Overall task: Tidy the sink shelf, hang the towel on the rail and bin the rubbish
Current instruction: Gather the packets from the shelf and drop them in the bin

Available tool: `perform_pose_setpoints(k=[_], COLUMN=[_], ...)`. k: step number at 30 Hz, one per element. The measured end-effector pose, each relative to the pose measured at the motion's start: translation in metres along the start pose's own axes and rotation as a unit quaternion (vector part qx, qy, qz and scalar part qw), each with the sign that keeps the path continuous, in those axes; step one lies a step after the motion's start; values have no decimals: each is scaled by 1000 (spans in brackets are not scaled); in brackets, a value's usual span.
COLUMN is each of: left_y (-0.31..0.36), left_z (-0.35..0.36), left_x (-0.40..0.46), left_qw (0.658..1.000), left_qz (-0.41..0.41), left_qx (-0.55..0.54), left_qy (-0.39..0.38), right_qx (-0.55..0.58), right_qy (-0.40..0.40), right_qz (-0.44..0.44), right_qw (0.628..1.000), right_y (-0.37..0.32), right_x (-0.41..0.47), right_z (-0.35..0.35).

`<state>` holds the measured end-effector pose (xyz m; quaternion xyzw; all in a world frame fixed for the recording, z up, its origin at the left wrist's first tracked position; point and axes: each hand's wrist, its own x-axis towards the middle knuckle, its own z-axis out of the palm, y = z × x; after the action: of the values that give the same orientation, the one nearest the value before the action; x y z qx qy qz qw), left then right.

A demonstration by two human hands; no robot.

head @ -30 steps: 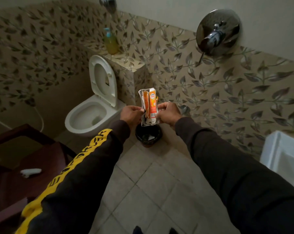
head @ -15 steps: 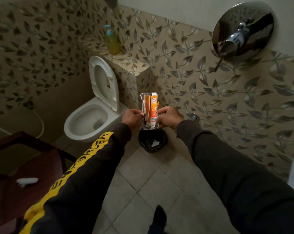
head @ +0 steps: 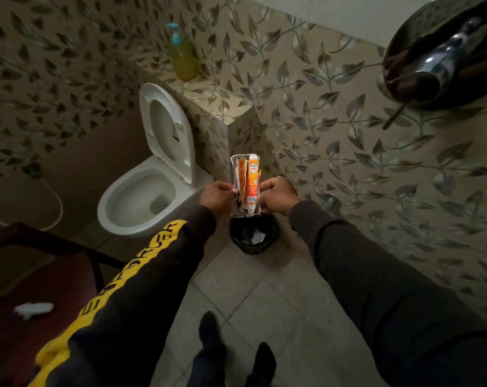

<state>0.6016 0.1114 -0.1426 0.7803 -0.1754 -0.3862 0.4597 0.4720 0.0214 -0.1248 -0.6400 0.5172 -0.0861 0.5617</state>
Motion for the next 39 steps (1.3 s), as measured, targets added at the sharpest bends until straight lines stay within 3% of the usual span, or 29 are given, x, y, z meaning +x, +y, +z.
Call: perform_pose_setpoints(k=[16,39], left_y=[29,-36], left_z=[-10,49], left_x=[101,220], left_qw=[994,984], left_qz=[2,-96], left_qx=[-3,66], left_qy=[-113,-135], right_qx=[56,71], right_qy=[104,67], right_qz=[58,155], right_qw=[991,983], right_y=[-28,52], right_x=[71,198], right_z=[20,36])
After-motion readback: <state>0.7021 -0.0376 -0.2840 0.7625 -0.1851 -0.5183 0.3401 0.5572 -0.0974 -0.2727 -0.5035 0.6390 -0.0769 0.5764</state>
